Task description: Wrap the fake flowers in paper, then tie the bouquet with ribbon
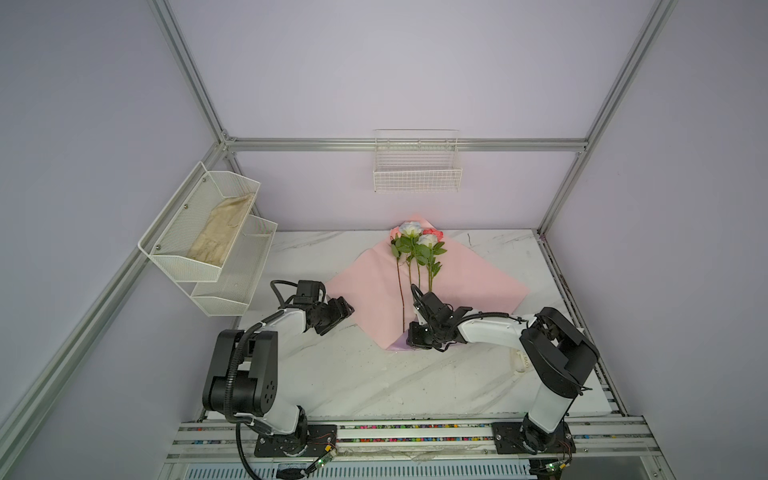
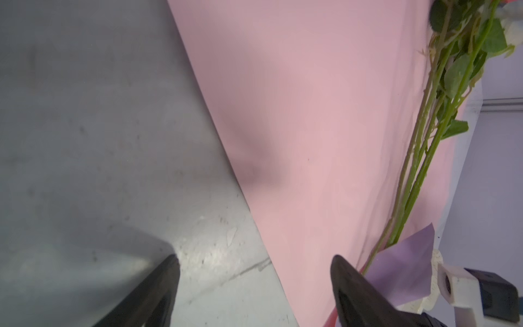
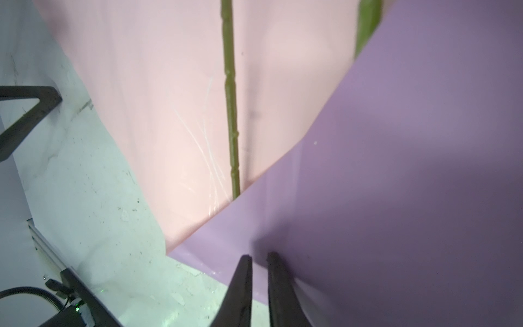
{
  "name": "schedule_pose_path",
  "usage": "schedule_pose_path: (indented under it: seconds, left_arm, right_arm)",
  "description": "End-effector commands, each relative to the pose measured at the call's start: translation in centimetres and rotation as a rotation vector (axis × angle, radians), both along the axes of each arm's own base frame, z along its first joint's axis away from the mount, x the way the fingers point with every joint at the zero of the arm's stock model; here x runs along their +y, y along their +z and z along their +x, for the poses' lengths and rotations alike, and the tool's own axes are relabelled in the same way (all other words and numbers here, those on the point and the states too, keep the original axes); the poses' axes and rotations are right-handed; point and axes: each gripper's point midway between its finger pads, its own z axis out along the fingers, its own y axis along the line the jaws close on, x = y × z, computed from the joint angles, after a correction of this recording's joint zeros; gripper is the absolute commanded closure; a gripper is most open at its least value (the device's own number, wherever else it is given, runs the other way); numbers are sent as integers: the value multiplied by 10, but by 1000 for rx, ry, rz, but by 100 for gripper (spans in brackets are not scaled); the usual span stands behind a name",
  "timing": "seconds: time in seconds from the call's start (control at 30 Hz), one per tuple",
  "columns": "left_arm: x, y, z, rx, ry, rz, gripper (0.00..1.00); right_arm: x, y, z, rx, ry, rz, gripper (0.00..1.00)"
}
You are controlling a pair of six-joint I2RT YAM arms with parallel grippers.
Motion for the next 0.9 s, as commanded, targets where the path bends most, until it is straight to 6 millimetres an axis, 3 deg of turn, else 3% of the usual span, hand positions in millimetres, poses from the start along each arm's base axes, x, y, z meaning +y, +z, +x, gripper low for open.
schedule_pose_path:
  seconds: [0.0,0.3,0.53,0.7,0.87]
  left_arm:
    - [6,22,39,-101,-11,9,16]
    - [24,-4,77,-67,43,-16,18]
    - [-6,-5,96,-114,2,-237,24]
    - [-30,16,94,-171,-37,-357,26]
    - [-53,24,68,-160,-64,-384,29]
  right_arm:
    - [-21,-24,-15,64,-14,-110,83]
    - [-18,-21,-13,61,-23,-102,83]
    - [-17,-22,-11,64,-32,-98,84]
    - [-15,-21,-10,63,-35,-93,84]
    - [-17,-21,-10,62,-44,-93,84]
